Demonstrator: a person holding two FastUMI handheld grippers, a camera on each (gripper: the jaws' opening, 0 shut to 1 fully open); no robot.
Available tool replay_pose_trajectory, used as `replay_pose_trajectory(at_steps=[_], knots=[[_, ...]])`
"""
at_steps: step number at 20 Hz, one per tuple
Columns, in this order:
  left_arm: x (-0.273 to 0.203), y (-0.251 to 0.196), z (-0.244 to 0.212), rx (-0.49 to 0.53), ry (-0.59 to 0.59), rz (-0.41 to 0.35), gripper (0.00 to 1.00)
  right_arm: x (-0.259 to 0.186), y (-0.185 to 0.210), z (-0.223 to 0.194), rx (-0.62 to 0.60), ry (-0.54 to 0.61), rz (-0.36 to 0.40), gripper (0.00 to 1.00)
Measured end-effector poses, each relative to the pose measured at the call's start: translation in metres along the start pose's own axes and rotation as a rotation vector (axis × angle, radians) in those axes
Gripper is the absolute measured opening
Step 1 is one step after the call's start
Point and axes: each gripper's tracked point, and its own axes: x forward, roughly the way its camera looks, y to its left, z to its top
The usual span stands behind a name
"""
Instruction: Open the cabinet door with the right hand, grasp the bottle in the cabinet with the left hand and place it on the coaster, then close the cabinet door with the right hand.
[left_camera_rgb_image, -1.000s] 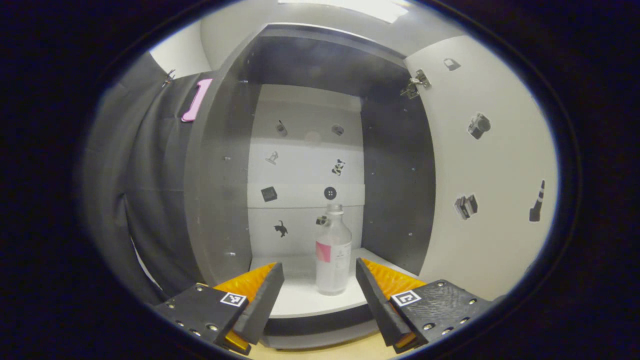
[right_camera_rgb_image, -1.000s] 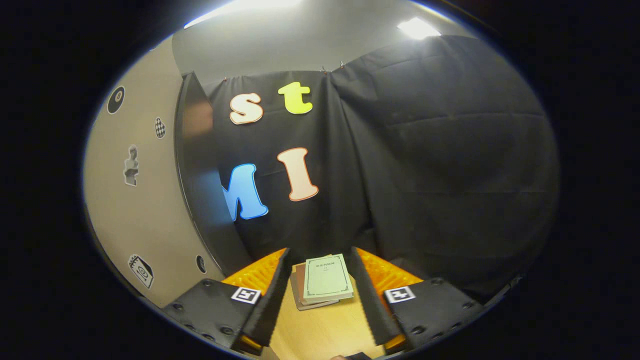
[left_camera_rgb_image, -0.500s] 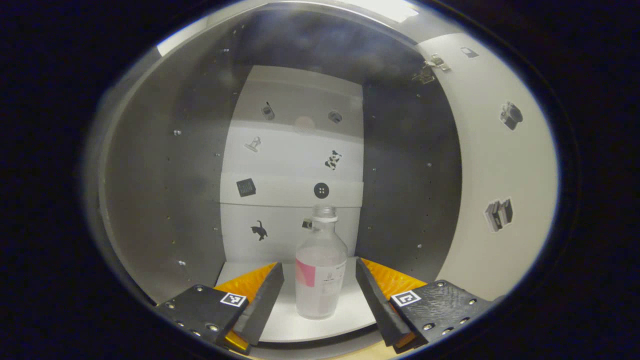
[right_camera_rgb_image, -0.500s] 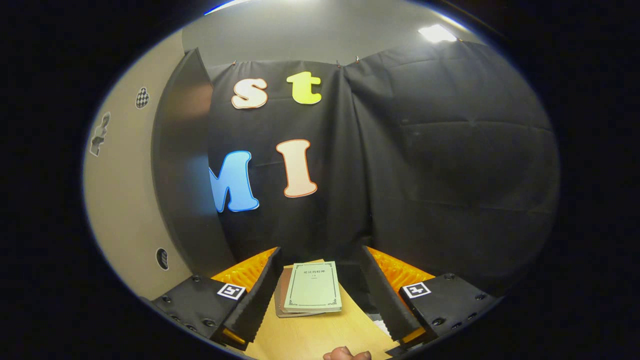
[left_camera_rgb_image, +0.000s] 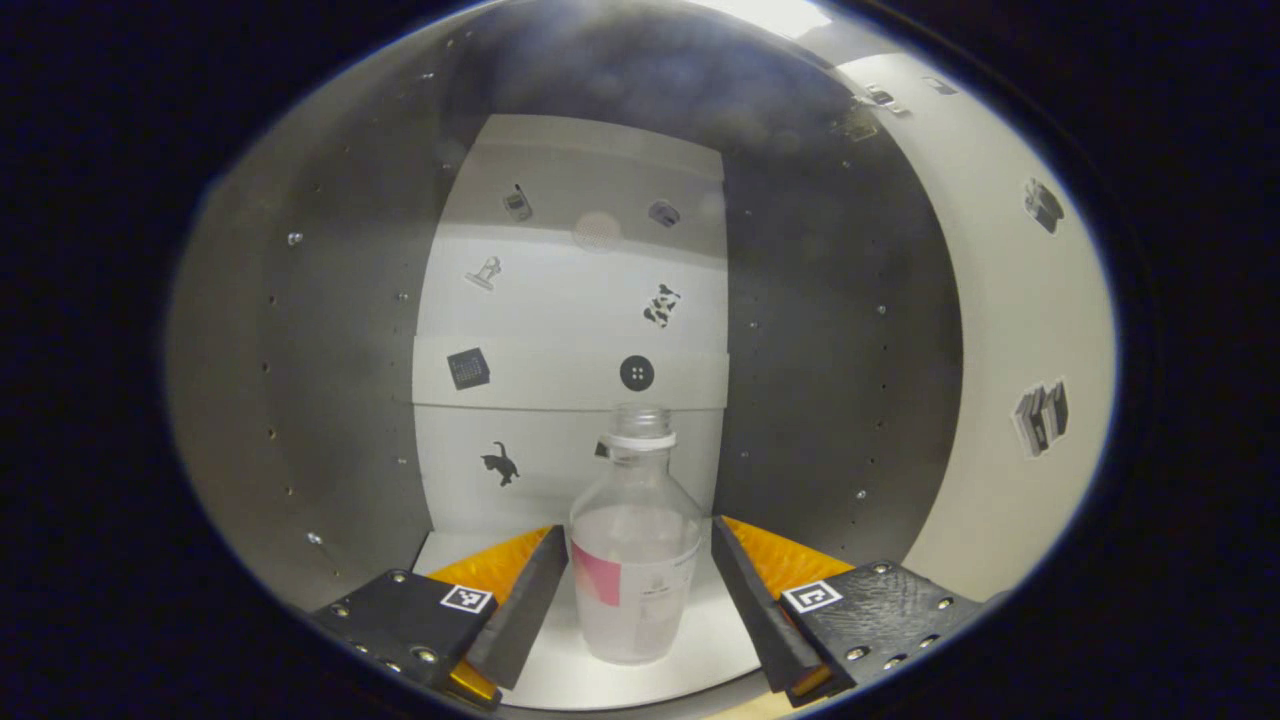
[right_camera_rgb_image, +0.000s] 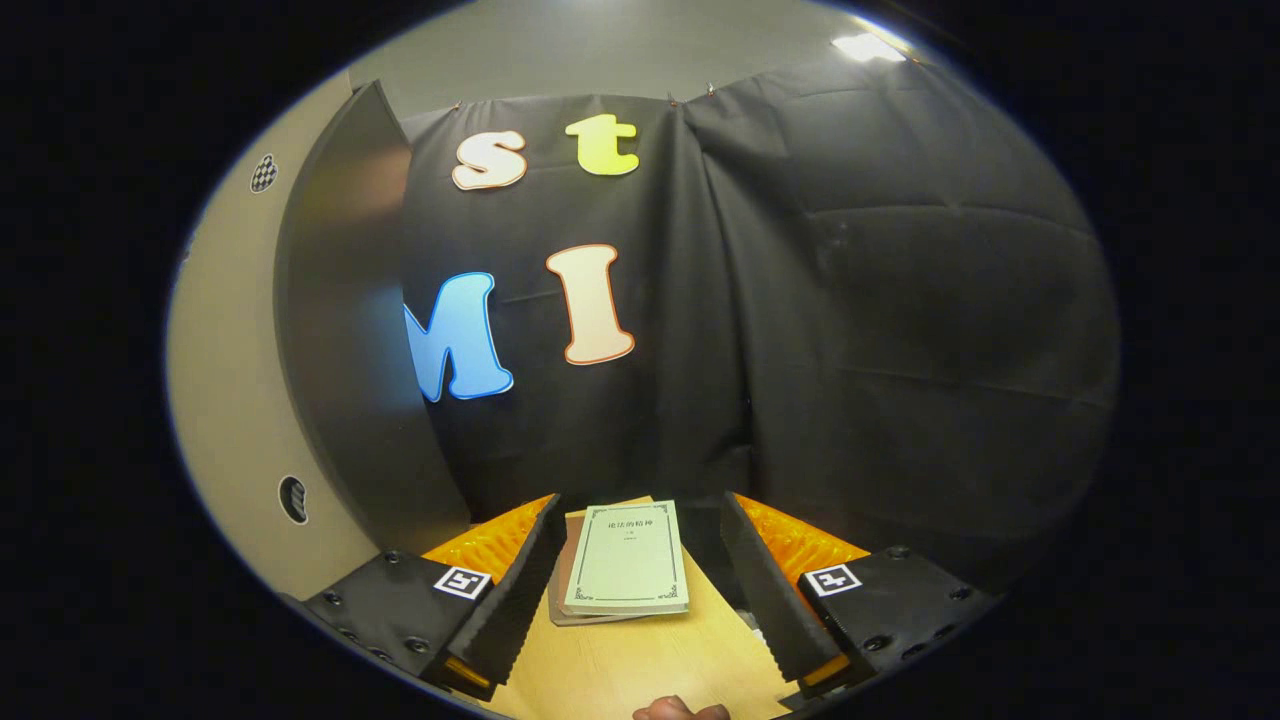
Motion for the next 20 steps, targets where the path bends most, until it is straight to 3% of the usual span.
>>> replay_pose_trajectory(at_steps=[4,6,13,20], knots=[[0.001,0.000,0.003,0.025,-0.005,0.008,0.89,0.008,0.000,-0.003,0.006,0.006,0.008,0.98],[0.001,0.000,0.004,0.022,-0.013,0.000,0.74,0.009,0.000,-0.004,0.002,0.011,0.012,0.98],[-0.011,-0.013,0.007,0.101,-0.018,-0.025,0.71,0.008,0.003,-0.001,0.022,0.001,0.035,0.98],[-0.065,-0.022,0.033,0.136,-0.068,-0.044,0.71,-0.005,-0.006,-0.002,0.032,-0.007,0.003,0.98]])
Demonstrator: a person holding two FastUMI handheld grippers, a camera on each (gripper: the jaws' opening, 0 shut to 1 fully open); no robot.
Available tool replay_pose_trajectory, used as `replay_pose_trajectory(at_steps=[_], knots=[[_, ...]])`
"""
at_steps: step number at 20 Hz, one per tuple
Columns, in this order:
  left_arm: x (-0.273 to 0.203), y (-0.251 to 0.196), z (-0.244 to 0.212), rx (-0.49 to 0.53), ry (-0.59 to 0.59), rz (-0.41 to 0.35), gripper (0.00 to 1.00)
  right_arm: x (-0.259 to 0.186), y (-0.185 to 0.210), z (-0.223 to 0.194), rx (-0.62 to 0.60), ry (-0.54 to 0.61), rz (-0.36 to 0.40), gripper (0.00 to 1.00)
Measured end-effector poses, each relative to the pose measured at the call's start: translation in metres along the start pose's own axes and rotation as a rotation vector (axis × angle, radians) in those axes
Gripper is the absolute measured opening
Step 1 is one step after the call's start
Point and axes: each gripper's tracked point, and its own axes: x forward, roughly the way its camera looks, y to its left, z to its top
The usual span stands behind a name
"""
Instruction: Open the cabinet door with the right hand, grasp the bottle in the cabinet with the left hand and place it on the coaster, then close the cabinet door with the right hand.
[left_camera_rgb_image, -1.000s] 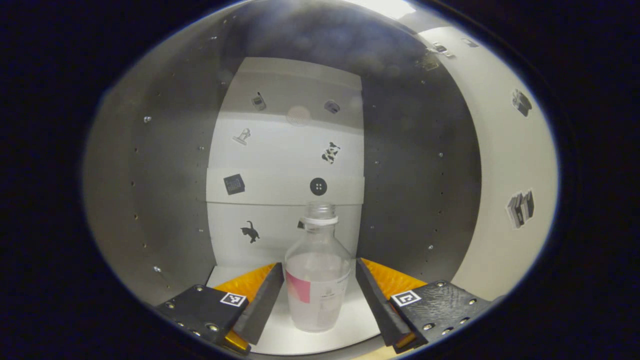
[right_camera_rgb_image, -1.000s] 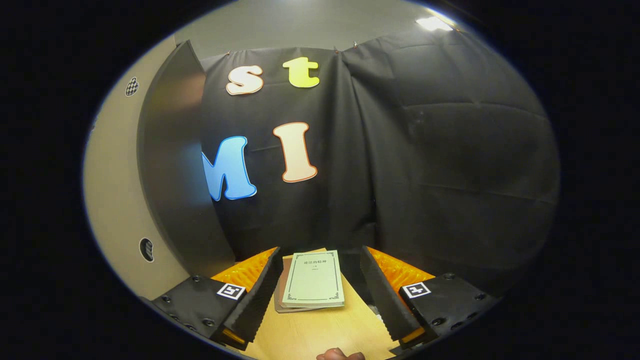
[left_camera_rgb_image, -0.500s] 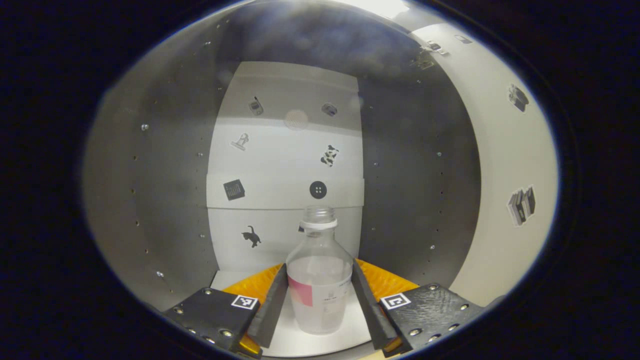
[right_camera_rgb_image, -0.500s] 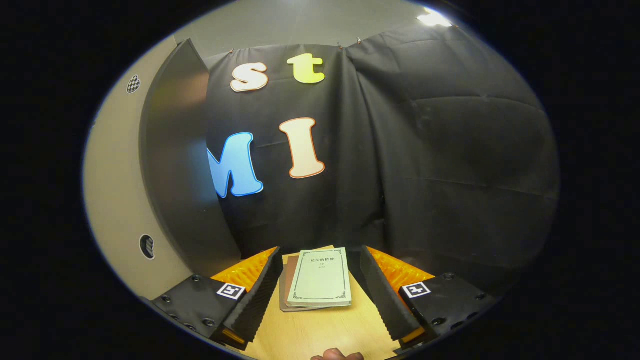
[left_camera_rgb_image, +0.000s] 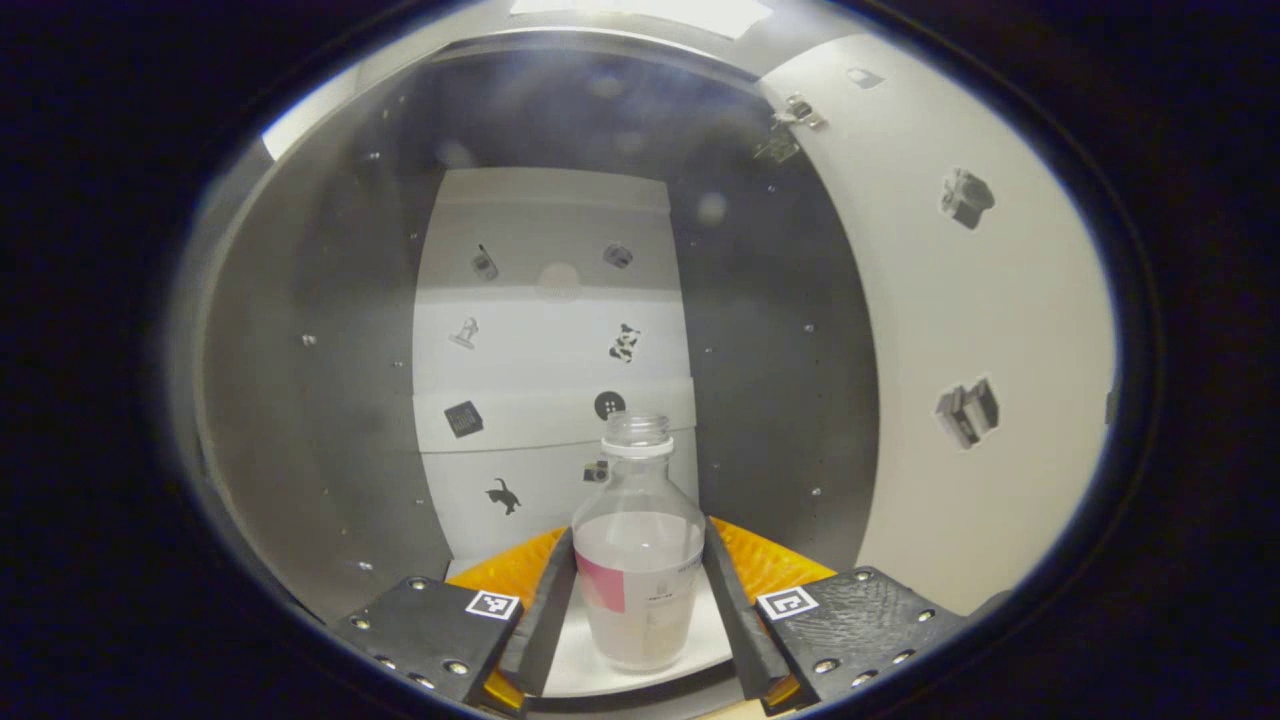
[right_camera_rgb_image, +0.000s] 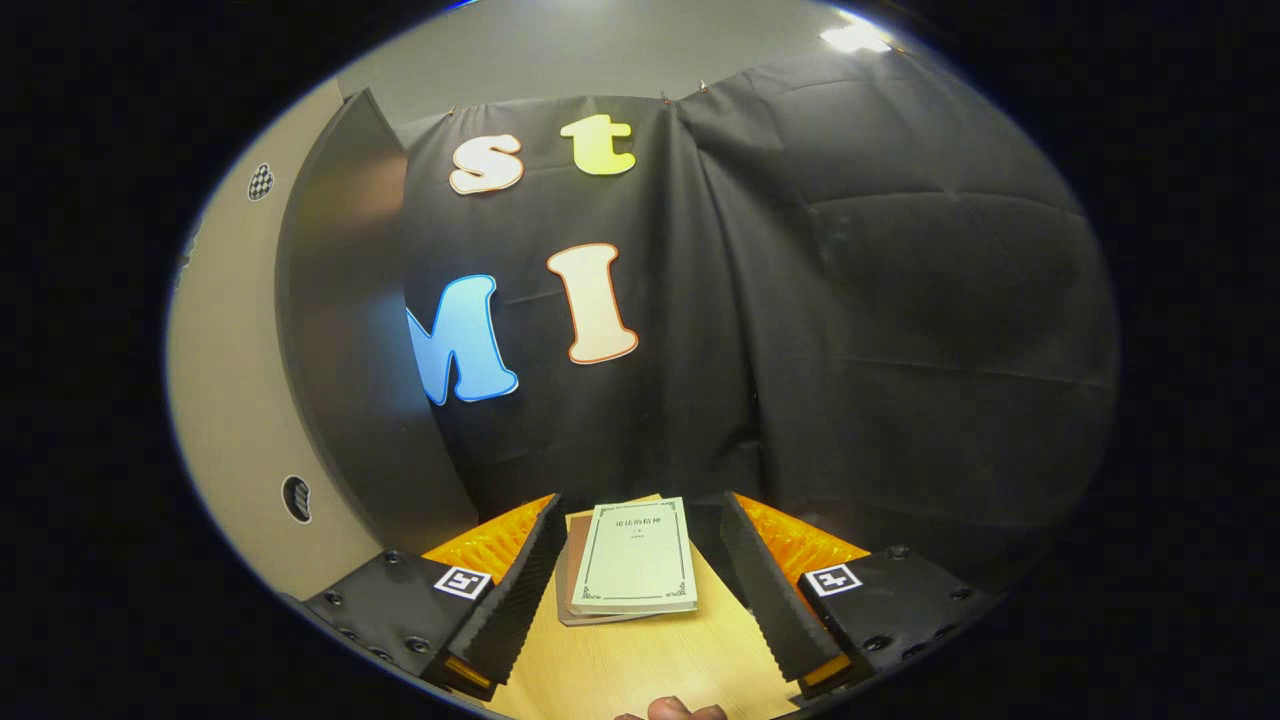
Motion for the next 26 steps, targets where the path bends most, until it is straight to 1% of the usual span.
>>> replay_pose_trajectory(at_steps=[4,5,8,11,13,15,19,21,23,25,26], knots=[[-0.048,0.017,0.005,-0.002,0.001,0.026,0.70,-0.020,0.003,-0.006,-0.001,0.014,-0.002,0.98],[-0.062,0.023,0.004,0.001,0.006,0.037,0.70,-0.028,0.003,-0.004,-0.009,0.016,-0.006,0.98],[-0.102,0.045,-0.002,-0.003,0.029,0.063,0.70,-0.052,0.002,0.014,-0.041,-0.029,-0.030,0.98],[-0.145,0.071,-0.010,-0.013,0.054,0.108,0.70,-0.075,0.006,0.020,-0.041,-0.028,-0.042,0.98],[-0.171,0.090,-0.016,-0.006,0.063,0.139,0.70,-0.089,0.008,0.028,-0.036,-0.048,-0.052,0.98],[-0.195,0.109,-0.025,-0.010,0.076,0.179,0.70,-0.099,0.011,0.025,-0.025,-0.051,-0.062,0.98],[-0.236,0.144,-0.060,-0.045,0.106,0.256,0.70,-0.114,0.023,0.022,-0.018,-0.042,-0.060,0.98],[-0.253,0.160,-0.084,-0.085,0.132,0.300,0.70,-0.118,0.029,0.019,-0.038,-0.028,-0.049,0.98],[-0.267,0.174,-0.104,-0.136,0.134,0.333,0.70,-0.126,0.031,0.014,-0.051,-0.001,-0.047,0.98],[-0.276,0.187,-0.127,-0.162,0.128,0.366,0.71,-0.136,0.026,0.018,-0.053,0.001,-0.065,0.98],[-0.283,0.193,-0.140,-0.165,0.120,0.383,0.70,-0.140,0.022,0.019,-0.052,-0.003,-0.079,0.98]])
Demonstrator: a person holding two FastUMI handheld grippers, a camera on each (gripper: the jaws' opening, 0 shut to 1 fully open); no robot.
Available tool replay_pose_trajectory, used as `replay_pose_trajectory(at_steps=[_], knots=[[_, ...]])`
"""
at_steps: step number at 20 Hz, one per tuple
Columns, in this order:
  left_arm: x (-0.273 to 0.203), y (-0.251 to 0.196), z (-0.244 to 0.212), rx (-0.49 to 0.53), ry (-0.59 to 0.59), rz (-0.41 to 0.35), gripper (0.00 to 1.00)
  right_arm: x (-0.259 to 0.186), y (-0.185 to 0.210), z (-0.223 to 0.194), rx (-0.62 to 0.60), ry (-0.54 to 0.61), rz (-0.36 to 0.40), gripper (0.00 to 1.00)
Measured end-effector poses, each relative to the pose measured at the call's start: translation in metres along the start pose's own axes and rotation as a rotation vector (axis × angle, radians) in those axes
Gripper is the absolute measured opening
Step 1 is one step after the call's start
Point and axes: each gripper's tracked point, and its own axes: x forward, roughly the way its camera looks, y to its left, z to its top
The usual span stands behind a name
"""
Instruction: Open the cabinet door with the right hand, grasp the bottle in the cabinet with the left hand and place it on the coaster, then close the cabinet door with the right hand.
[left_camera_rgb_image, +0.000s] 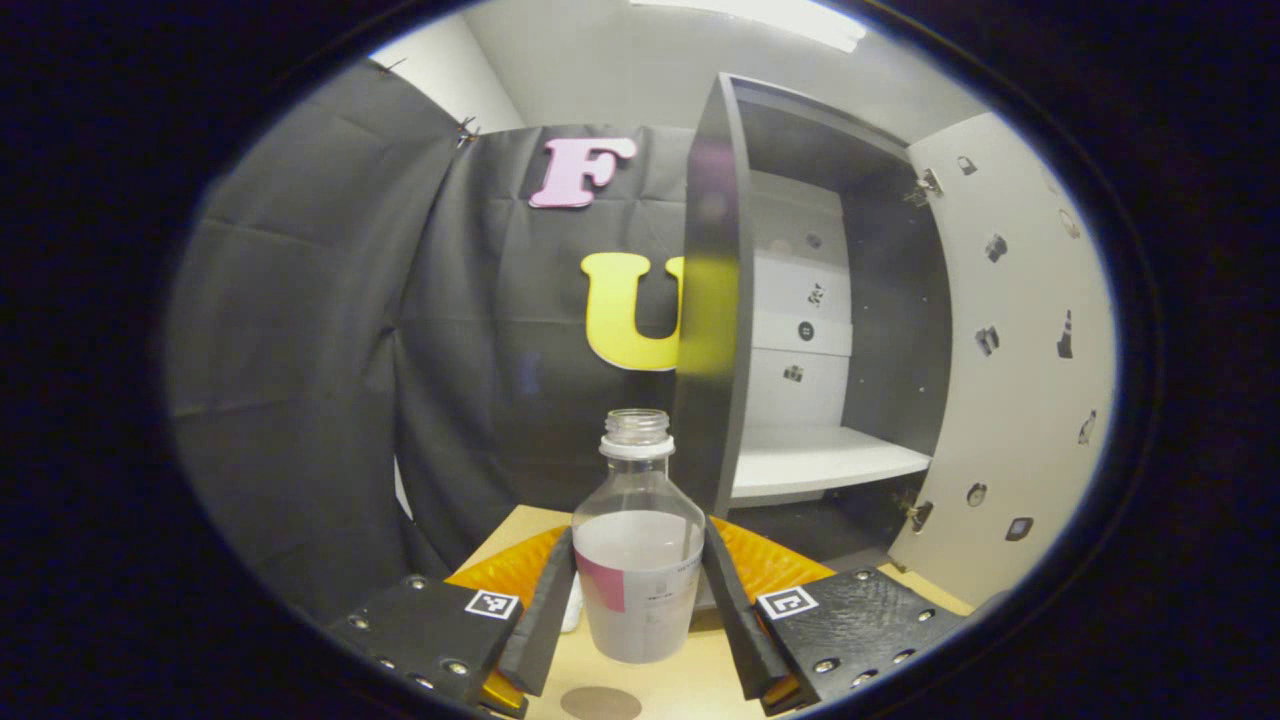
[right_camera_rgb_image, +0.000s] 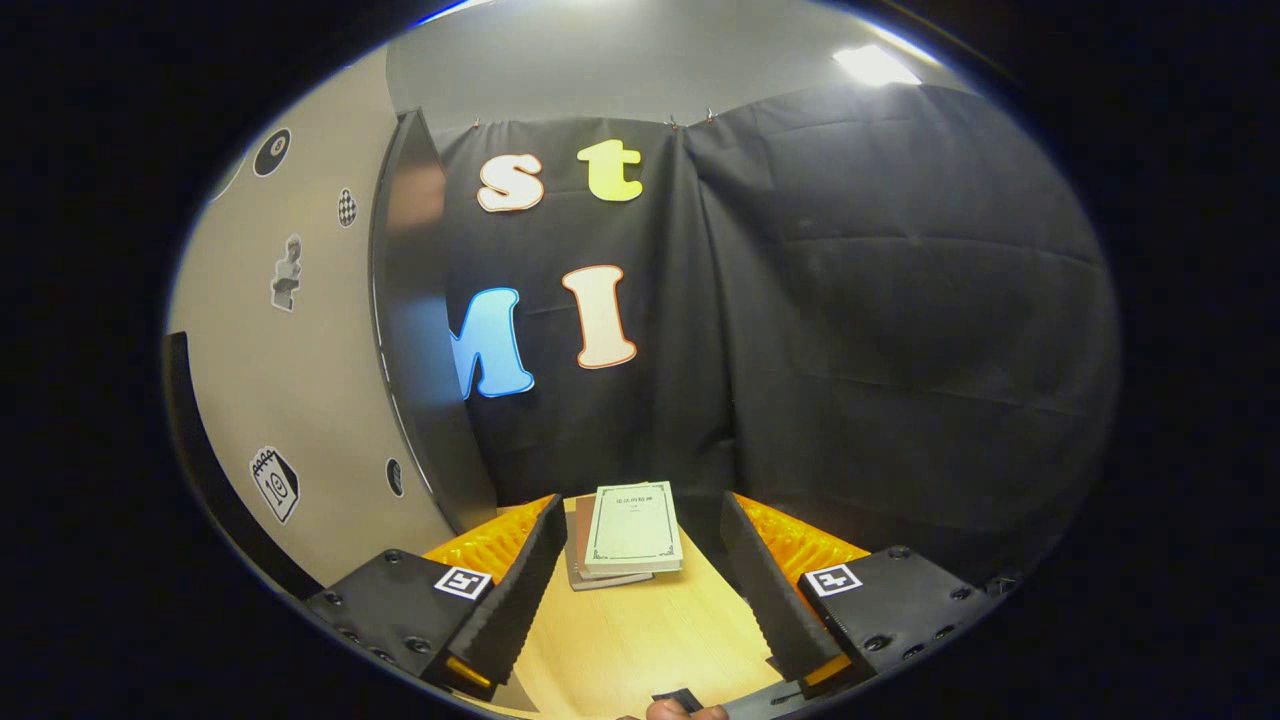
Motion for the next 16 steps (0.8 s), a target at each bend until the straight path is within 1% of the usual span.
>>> replay_pose_trajectory(at_steps=[1,2,3,5,6,8,9,10,11,13,14,16], knots=[[-0.005,0.009,-0.008,0.000,-0.047,0.017,0.72,-0.003,-0.003,0.002,0.000,-0.001,-0.013,0.98],[-0.008,0.017,-0.019,0.010,-0.079,0.037,0.70,-0.006,-0.005,0.001,0.000,-0.001,-0.021,0.98],[-0.013,0.022,-0.035,0.024,-0.082,0.047,0.70,-0.011,-0.006,0.002,0.001,-0.002,-0.024,0.98],[-0.011,0.030,-0.074,0.042,-0.050,0.063,0.71,-0.018,-0.011,-0.002,0.013,0.011,-0.036,0.98],[-0.012,0.033,-0.090,0.039,-0.036,0.070,0.71,-0.022,-0.015,-0.006,0.023,0.026,-0.046,0.92],[-0.009,0.038,-0.112,0.025,-0.029,0.079,0.71,-0.029,-0.024,-0.012,0.055,0.047,-0.077,0.92],[-0.009,0.040,-0.123,0.028,-0.030,0.081,0.71,-0.032,-0.031,-0.015,0.077,0.055,-0.098,0.98],[-0.008,0.041,-0.134,0.034,-0.027,0.084,0.71,-0.034,-0.036,-0.019,0.102,0.058,-0.119,0.98],[-0.006,0.039,-0.145,0.031,-0.019,0.080,0.70,-0.037,-0.042,-0.023,0.124,0.059,-0.140,0.92],[-0.005,0.034,-0.177,0.006,0.019,0.064,0.71,-0.043,-0.050,-0.034,0.153,0.070,-0.182,0.92],[-0.002,0.031,-0.189,0.009,0.033,0.061,0.71,-0.049,-0.050,-0.034,0.153,0.061,-0.193,0.98],[-0.003,0.029,-0.208,0.003,0.060,0.059,0.70,-0.055,-0.056,-0.038,0.120,0.054,-0.223,0.98]])
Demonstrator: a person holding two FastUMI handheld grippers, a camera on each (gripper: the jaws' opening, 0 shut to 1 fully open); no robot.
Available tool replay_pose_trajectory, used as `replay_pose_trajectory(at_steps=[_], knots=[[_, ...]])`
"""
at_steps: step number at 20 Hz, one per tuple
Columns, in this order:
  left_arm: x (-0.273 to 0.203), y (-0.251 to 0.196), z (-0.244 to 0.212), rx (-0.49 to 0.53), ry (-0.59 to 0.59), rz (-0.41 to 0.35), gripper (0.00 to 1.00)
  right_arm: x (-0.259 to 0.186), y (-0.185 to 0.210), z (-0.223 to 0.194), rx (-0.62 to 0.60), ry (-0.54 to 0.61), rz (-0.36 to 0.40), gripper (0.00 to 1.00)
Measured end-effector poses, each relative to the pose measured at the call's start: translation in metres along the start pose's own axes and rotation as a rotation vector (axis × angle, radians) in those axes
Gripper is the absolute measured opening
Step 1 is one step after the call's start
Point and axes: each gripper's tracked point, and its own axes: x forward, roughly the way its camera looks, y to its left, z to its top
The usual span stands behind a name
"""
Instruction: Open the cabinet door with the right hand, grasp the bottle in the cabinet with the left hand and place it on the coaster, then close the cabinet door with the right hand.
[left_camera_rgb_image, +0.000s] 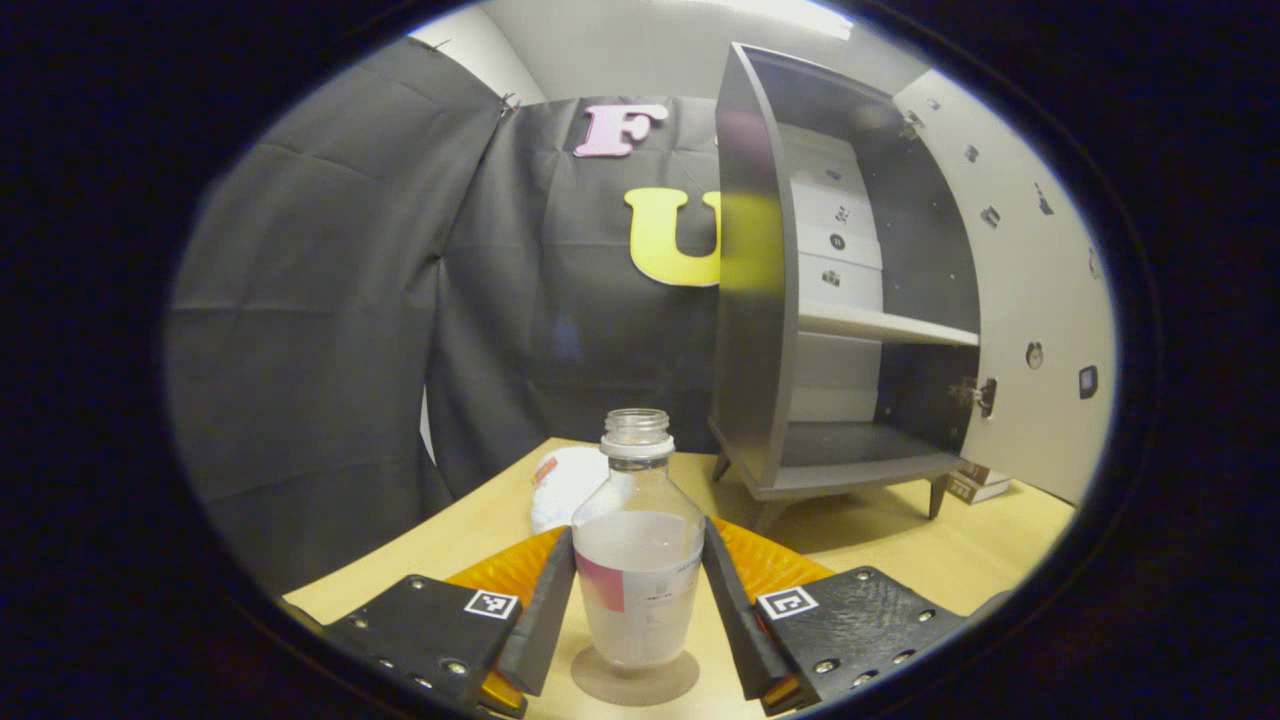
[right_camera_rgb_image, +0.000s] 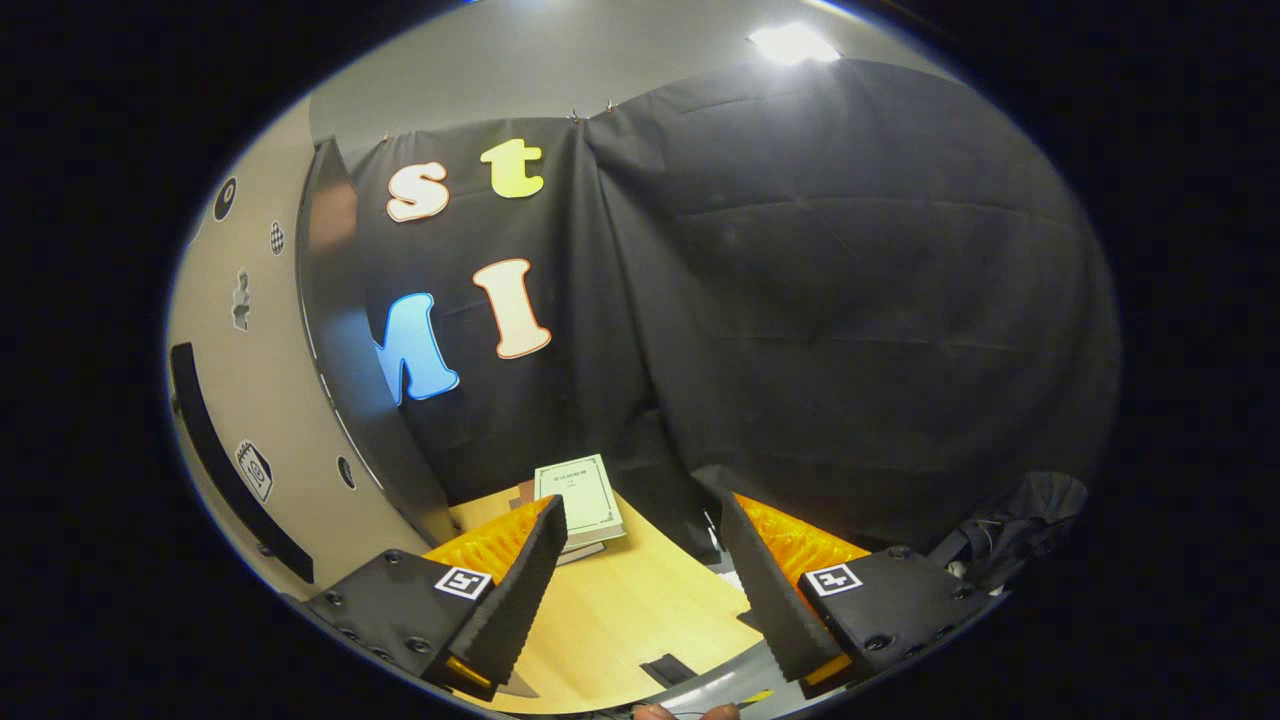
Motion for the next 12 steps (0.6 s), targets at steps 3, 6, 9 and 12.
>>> replay_pose_trajectory(at_steps=[3,6,9,12], knots=[[0.002,-0.006,-0.024,-0.001,0.026,-0.019,0.72,-0.007,-0.007,0.004,-0.023,-0.025,-0.043,0.98],[0.003,-0.015,-0.031,0.063,0.017,-0.057,0.71,-0.010,-0.004,-0.001,-0.003,-0.012,-0.061,0.98],[-0.004,-0.014,-0.034,0.067,0.034,-0.048,0.72,-0.013,0.004,-0.006,-0.028,0.001,-0.051,0.98],[-0.015,-0.015,-0.040,0.064,0.044,-0.049,0.73,-0.022,0.011,-0.012,-0.030,0.016,-0.036,0.98]])
